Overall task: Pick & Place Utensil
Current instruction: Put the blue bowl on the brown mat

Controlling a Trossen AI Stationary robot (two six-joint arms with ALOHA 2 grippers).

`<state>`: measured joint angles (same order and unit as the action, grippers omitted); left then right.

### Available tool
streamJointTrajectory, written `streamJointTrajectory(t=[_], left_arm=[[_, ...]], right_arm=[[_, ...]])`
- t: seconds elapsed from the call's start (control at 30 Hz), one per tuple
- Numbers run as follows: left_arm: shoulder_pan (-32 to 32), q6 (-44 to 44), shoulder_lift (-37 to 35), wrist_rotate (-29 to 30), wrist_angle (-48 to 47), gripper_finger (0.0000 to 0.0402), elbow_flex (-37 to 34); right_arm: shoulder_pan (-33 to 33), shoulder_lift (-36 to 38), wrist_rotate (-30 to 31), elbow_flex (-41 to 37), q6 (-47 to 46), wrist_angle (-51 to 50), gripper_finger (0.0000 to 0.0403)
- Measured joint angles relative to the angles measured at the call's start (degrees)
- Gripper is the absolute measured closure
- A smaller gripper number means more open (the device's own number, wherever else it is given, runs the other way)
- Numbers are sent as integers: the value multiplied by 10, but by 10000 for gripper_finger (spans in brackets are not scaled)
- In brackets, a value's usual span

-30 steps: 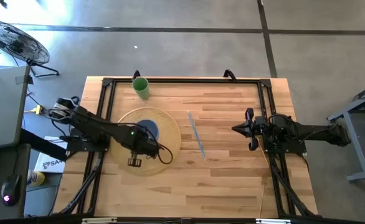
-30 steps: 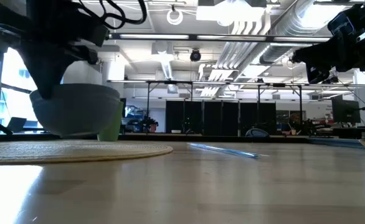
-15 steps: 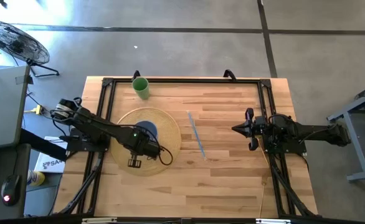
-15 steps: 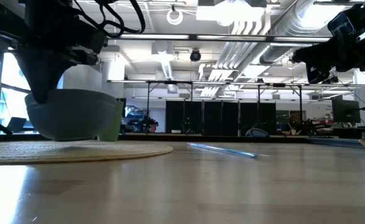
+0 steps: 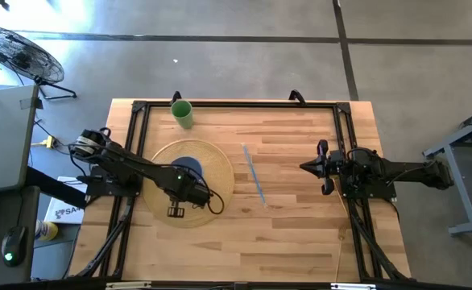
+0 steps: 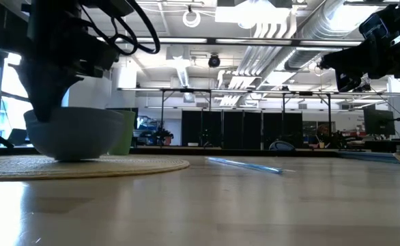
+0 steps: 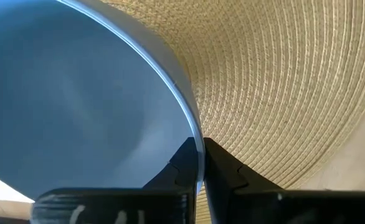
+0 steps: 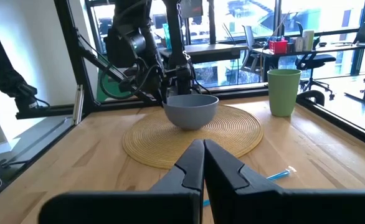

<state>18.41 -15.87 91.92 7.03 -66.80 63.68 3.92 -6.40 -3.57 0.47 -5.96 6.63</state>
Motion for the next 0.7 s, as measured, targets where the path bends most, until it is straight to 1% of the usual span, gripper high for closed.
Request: streamJointTrajectory(t=[0.33,0.53,0.7], left_arm=[[0,-12,0,2,-2,339,0],[0,-20,-3,5,-4,331,5],[8,-26,-13,15,-9,330,39]], right_arm=[[0,0,0,0,0,0,402],[0,0,0,0,0,0,402],[0,0,0,0,0,0,402]])
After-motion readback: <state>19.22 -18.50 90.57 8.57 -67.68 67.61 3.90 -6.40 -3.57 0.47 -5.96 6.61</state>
